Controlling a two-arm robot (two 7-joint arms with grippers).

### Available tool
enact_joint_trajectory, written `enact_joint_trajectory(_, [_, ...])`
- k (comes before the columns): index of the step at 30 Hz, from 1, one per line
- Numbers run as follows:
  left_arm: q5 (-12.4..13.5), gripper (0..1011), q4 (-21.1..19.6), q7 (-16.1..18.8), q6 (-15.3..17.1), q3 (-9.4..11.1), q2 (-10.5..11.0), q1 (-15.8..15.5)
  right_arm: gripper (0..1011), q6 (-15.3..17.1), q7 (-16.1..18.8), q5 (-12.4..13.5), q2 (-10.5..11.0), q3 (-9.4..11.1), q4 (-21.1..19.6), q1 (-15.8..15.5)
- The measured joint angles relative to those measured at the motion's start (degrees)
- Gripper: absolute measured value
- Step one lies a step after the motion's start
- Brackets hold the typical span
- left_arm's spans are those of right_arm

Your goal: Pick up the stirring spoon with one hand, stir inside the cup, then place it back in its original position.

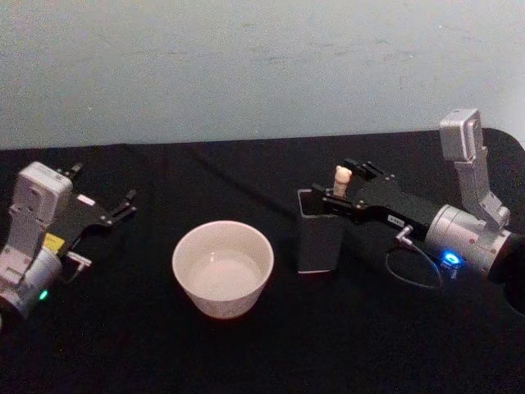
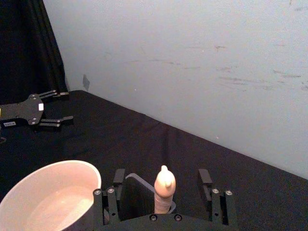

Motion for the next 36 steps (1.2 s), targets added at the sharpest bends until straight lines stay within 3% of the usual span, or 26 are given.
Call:
enact_joint_trajectory(9, [0.0,1001,0.0,0.0,0.0,0.0,0.0,0.0,759,0.0,0.1,0.1,0.0,0.0,0.0,0.0])
enact_joint_trajectory(25, [0.0,1001,0.0,0.0,0.0,0.0,0.0,0.0,224,-0.1,0.1,0.1,0.0,0.0,0.0,0.0])
enact_joint_trajectory(36, [0.0,1001,0.0,0.0,0.0,0.0,0.0,0.0,201,-0.1,0.3,0.7,-0.1,0.2,-0.5,-0.4])
